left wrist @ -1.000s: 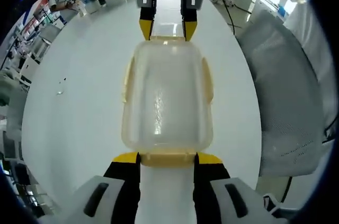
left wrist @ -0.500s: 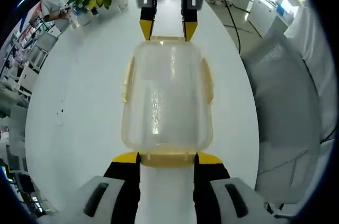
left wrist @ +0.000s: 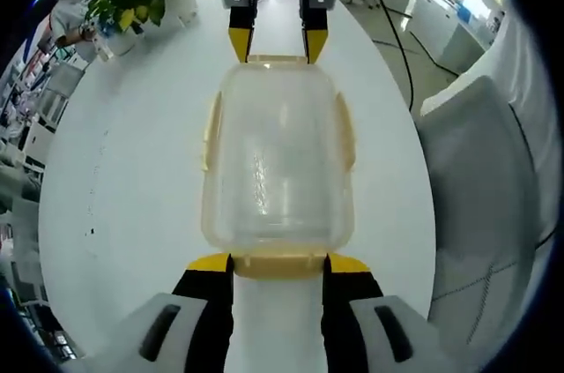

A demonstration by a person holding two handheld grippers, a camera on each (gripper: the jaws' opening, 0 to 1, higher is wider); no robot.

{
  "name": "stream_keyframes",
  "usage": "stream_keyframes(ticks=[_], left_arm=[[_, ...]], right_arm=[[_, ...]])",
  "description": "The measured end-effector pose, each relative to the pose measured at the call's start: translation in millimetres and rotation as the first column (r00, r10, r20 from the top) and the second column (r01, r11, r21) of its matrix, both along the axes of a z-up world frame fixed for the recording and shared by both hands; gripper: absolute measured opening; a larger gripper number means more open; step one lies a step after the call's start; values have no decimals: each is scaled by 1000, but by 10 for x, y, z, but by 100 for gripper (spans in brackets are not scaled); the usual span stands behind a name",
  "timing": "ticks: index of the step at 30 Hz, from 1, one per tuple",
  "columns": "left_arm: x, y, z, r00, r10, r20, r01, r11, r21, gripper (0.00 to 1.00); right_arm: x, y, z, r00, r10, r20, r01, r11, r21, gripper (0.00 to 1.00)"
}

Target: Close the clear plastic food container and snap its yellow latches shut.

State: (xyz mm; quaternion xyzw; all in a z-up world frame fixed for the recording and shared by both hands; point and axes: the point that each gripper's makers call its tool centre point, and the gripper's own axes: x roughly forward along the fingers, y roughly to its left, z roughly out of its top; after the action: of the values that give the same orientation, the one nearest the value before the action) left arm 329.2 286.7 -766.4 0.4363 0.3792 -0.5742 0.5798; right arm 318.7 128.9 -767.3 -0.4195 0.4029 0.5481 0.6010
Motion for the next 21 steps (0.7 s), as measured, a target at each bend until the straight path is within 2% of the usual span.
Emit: stream_keyframes(ticks=[5, 13, 21], left_arm=[[-14, -65, -70, 1000, 10, -8, -10, 999, 38, 33], [-34, -24, -174, 999, 48, -21, -46, 997, 69, 33], [-59, -7, -206, 998, 57, -32, -54, 995, 88, 33]], right_arm=[[2, -66, -50, 1000, 22, -11, -22, 1000, 4, 36], [15, -45, -112, 998, 61, -19, -61, 998, 30, 36], [-22, -35, -194, 997, 56, -48, -54, 998, 28, 36]])
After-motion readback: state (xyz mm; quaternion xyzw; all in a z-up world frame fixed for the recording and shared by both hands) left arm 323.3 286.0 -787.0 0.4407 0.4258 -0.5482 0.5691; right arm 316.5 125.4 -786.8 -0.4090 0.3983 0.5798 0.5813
